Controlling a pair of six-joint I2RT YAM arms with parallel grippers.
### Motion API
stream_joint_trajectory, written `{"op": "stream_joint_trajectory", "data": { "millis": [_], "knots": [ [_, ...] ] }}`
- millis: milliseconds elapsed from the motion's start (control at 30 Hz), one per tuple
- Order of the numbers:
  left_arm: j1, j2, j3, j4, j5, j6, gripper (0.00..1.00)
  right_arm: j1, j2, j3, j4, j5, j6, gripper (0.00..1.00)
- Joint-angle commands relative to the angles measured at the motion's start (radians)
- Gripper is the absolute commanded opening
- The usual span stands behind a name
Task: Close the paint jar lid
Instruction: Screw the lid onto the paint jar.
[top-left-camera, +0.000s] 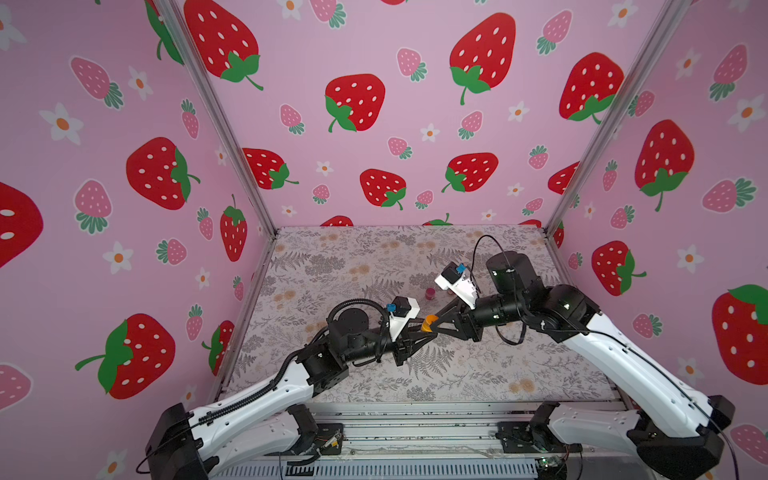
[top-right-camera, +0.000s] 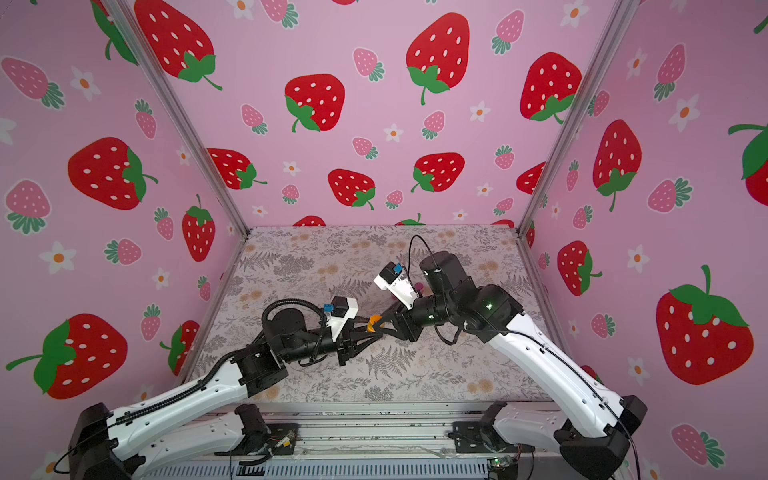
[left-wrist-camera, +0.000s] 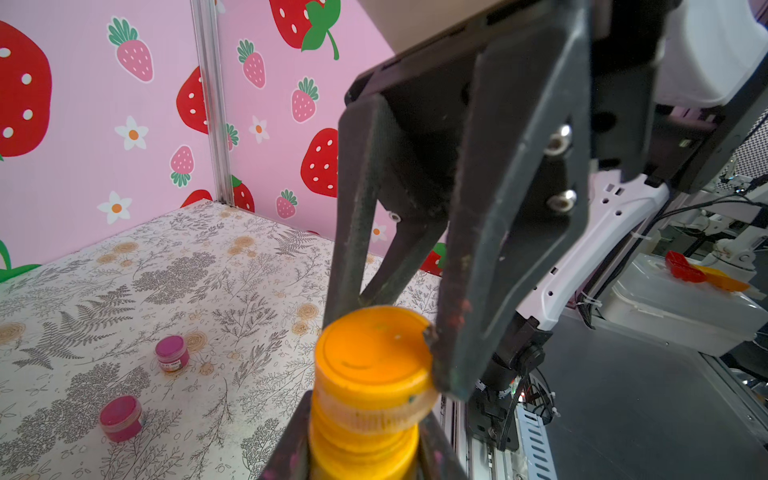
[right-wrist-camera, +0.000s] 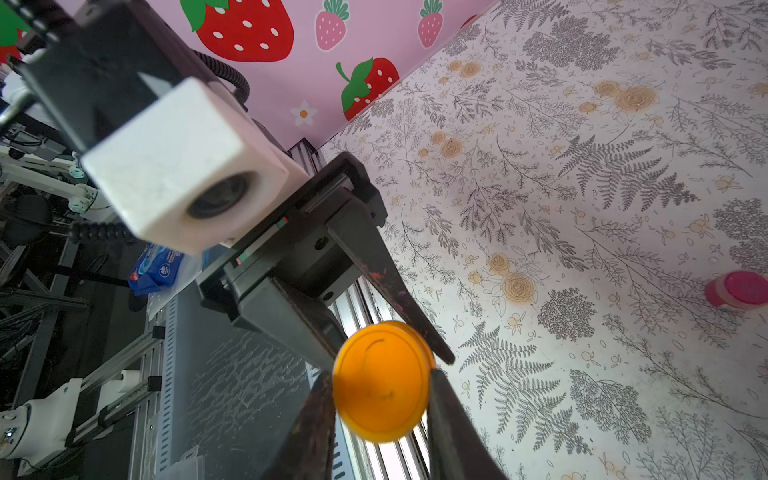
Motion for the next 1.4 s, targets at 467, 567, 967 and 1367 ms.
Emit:
{"op": "stream_joint_trajectory", "data": {
  "millis": [467, 567, 967, 1367],
  "knots": [
    [-0.002, -0.008, 0.135, 0.132, 0.027, -0.001, 0.0, 0.031, -0.092, -0.18, 0.102, -0.037, 0.0, 0.34],
    [-0.002, -0.001, 0.145, 0.143, 0.046, -0.012, 0.0, 0.031, -0.094, -0.195, 0.113, -0.031, 0.0, 0.34],
    [-0.013, -0.027, 0.169, 0.109, 0.071, 0.005, 0.0, 0.031, -0.039, -0.192, 0.127, -0.109, -0.042, 0.36],
    [-0.017, -0.073, 0.165, 0.049, 0.037, 0.047, 0.0, -0.018, -0.085, -0.181, 0.066, -0.088, -0.044, 0.32]
  ]
}}
